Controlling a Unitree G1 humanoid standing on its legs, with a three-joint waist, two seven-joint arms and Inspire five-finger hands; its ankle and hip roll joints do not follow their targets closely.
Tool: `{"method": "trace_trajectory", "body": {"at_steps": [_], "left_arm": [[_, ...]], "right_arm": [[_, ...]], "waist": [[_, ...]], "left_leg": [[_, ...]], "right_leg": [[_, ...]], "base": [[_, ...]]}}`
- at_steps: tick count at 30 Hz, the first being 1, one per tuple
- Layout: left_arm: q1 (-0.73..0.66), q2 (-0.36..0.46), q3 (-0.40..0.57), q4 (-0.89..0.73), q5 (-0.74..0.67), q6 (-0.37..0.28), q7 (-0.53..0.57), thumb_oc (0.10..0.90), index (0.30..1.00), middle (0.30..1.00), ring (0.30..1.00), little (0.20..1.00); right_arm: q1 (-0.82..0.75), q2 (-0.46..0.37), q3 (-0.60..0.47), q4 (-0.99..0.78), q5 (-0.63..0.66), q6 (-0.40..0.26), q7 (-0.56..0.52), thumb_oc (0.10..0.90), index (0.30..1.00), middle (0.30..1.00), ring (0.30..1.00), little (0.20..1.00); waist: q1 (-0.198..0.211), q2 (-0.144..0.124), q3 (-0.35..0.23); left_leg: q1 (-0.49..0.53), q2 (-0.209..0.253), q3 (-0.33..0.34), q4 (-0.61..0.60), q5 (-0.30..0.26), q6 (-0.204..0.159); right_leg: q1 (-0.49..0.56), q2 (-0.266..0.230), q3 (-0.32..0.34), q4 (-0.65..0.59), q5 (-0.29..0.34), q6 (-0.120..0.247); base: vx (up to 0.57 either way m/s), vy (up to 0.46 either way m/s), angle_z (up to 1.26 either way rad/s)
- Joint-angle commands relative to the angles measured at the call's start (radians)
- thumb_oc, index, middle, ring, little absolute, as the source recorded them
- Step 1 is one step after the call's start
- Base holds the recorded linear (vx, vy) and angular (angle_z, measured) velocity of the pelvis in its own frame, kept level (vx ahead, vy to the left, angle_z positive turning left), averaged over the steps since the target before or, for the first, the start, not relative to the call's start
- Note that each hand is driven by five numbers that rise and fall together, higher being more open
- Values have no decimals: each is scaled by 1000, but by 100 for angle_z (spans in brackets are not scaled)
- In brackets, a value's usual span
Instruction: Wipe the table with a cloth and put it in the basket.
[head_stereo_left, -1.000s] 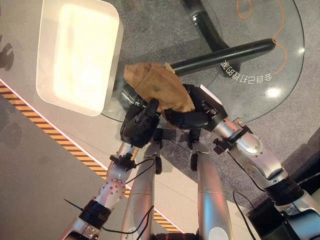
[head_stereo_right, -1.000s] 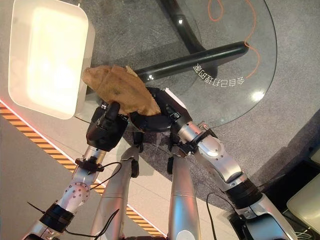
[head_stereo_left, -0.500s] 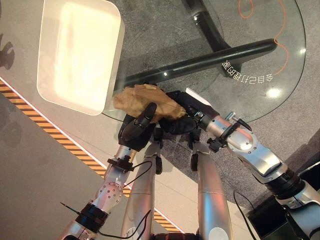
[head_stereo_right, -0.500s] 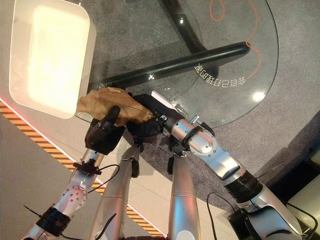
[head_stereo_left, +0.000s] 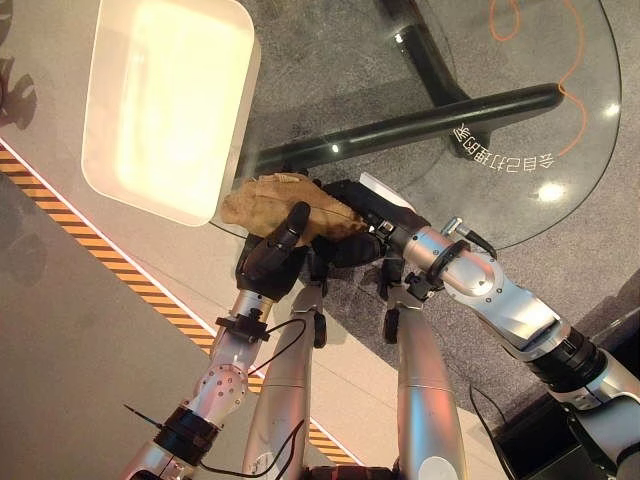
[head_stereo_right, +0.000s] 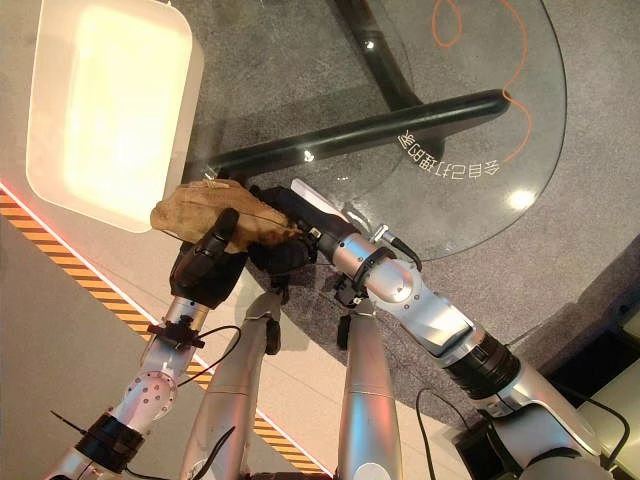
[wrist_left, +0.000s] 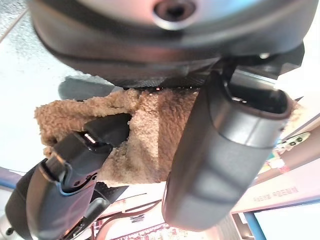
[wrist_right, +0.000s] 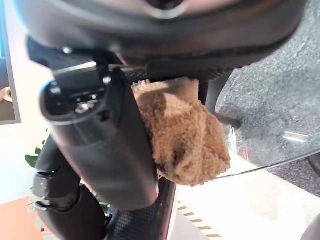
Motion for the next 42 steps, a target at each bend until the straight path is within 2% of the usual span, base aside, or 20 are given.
{"method": "trace_trajectory", "body": {"at_steps": [1,5,10,11,12,25,26,27,29,30,42], "left_arm": [[-89,-46,-45,-218,70,-45,-123,800,900,900,900,900],[-109,-57,-49,-210,29,-89,-125,800,900,900,900,900],[-117,-77,-39,-209,-14,-103,-146,800,900,900,900,900],[-120,-80,-39,-208,-18,-105,-153,800,900,900,900,900],[-126,-85,-38,-206,-13,-105,-156,800,900,900,900,900],[-154,-100,-20,-187,-9,-115,-168,800,900,900,900,900],[-154,-102,-19,-187,-9,-119,-171,446,596,596,596,546],[-152,-103,-19,-187,-9,-121,-175,358,521,521,521,458],[-150,-109,-15,-186,-6,-121,-177,265,441,441,441,365],[-151,-112,-13,-183,-9,-125,-185,108,307,307,307,208],[-148,-123,-4,-178,-4,-126,-188,100,300,300,300,200]], "right_arm": [[-22,92,147,-160,116,-49,158,100,300,300,300,200],[-53,113,174,-162,42,-22,154,100,300,300,300,200],[-74,112,179,-150,25,-20,138,100,300,300,300,200],[-76,112,178,-148,23,-26,136,303,474,474,474,403],[-76,113,173,-143,14,-34,140,800,900,900,900,900],[-78,119,154,-107,8,-18,118,800,900,900,900,900],[-77,121,154,-107,6,-16,117,800,900,900,900,900],[-76,122,152,-106,3,-15,117,800,900,900,900,900],[-71,127,148,-101,-2,-15,120,800,900,900,900,900],[-70,127,146,-99,-2,-15,118,800,900,900,900,900],[-55,129,115,-107,8,-13,63,800,900,900,900,900]], "waist": [[17,6,-27],[20,2,-27],[21,-6,-27],[21,-8,-27],[20,-11,-27],[16,-14,-27],[16,-14,-27],[16,-14,-27],[16,-13,-27],[16,-13,-27],[14,-17,-27]], "left_leg": [[48,-83,-4,-12,-59,33],[46,-83,-7,-9,-60,34],[52,-82,-9,-9,-63,34],[52,-82,-9,-7,-63,34],[52,-83,-11,-7,-63,34],[40,-85,-13,9,-72,36],[40,-85,-12,9,-72,36],[39,-86,-13,10,-72,36],[38,-86,-13,11,-73,36],[39,-87,-13,10,-73,36],[38,-87,-16,14,-78,38]], "right_leg": [[31,63,-20,-120,69,12],[30,66,-18,-118,70,12],[35,68,-17,-118,69,12],[36,69,-17,-118,69,11],[37,70,-17,-118,69,12],[24,69,-11,-107,68,13],[24,69,-11,-107,68,13],[23,70,-10,-106,68,13],[21,70,-9,-104,68,13],[22,70,-10,-104,67,13],[20,71,-10,-96,63,14]], "base": [[0,0,0],[0,0,0],[0,0,0],[0,0,0],[0,0,0],[0,0,0],[0,0,0],[0,0,0],[0,0,0],[0,0,0],[1,0,1]]}}
